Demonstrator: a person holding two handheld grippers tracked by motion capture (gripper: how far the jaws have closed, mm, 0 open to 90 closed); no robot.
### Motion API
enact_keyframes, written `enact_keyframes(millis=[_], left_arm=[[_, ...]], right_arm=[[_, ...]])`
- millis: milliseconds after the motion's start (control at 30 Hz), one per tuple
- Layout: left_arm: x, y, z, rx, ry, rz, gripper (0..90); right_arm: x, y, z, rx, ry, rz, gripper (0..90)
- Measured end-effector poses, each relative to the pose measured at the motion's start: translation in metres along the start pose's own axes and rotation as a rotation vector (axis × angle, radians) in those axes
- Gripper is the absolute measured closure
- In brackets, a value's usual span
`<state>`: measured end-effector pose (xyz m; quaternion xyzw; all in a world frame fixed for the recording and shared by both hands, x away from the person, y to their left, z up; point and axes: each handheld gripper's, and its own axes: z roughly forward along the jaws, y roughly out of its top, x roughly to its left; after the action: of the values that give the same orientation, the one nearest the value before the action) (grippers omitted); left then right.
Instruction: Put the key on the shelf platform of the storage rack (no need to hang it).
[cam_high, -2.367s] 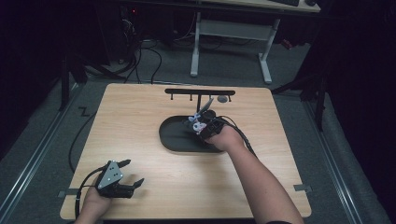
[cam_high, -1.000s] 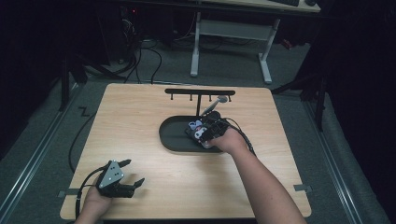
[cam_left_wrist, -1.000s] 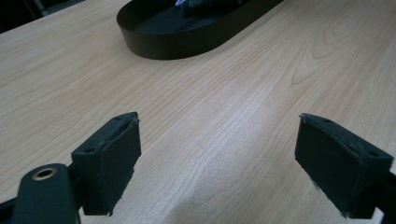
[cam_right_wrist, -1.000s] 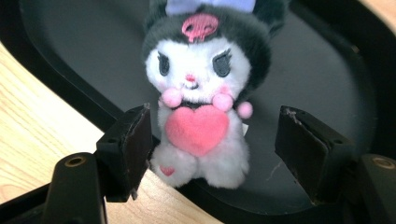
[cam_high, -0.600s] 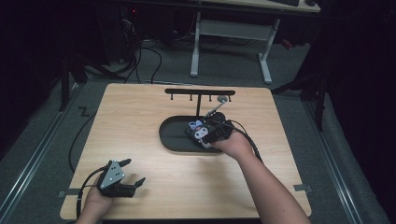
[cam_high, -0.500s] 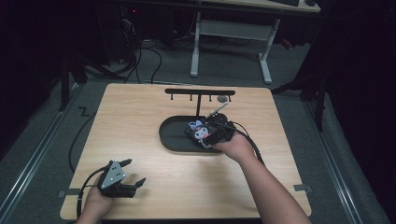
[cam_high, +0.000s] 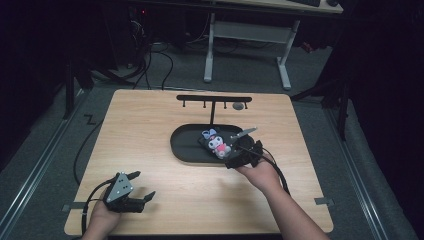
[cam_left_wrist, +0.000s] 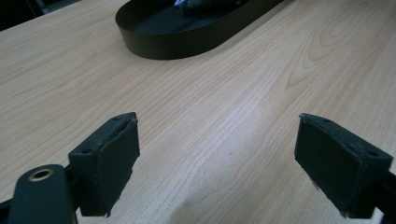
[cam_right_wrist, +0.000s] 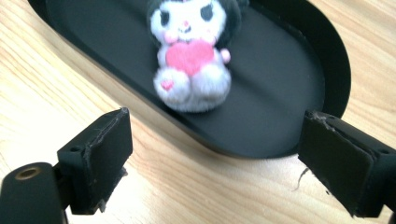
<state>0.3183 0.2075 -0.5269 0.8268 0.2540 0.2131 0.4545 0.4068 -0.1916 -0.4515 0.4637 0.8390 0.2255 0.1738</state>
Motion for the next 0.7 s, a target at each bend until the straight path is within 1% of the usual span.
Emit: enact_keyframes(millis=[133, 200, 233, 267, 367, 467, 633, 700], left_arm=[[0.000, 0.000, 0.000, 0.000, 0.011, -0.001, 14.9], [0.000, 0.000, 0.000, 0.010, 0.011, -0.001, 15.0], [0.001, 0.000, 0.000, 0.009, 0.013, -0.007, 15.1], [0.001, 0.000, 0.000, 0.010, 0.010, -0.012, 15.1], [0.000, 0.000, -0.001, 0.010, 0.006, -0.008, 15.0], [-0.001, -0.001, -0.004, 0.002, 0.012, -0.019, 14.9], [-0.001, -0.005, -0.011, -0.002, 0.020, -0.032, 14.3], [-0.001, -0.006, -0.013, -0.006, 0.025, -0.044, 14.2]], right_arm=[[-0.002, -0.013, -0.001, -0.036, 0.030, 0.025, 10.7], [-0.003, -0.020, -0.002, -0.056, 0.045, 0.029, 10.7], [-0.003, -0.024, -0.002, -0.066, 0.049, 0.032, 10.7], [-0.003, -0.028, -0.003, -0.078, 0.055, 0.037, 10.7], [-0.004, -0.041, -0.004, -0.119, 0.075, 0.057, 10.7], [-0.006, -0.053, -0.006, -0.139, 0.067, 0.058, 11.2], [-0.011, -0.074, -0.009, -0.188, 0.080, 0.094, 11.1], [-0.014, -0.082, -0.011, -0.208, 0.087, 0.109, 11.1]])
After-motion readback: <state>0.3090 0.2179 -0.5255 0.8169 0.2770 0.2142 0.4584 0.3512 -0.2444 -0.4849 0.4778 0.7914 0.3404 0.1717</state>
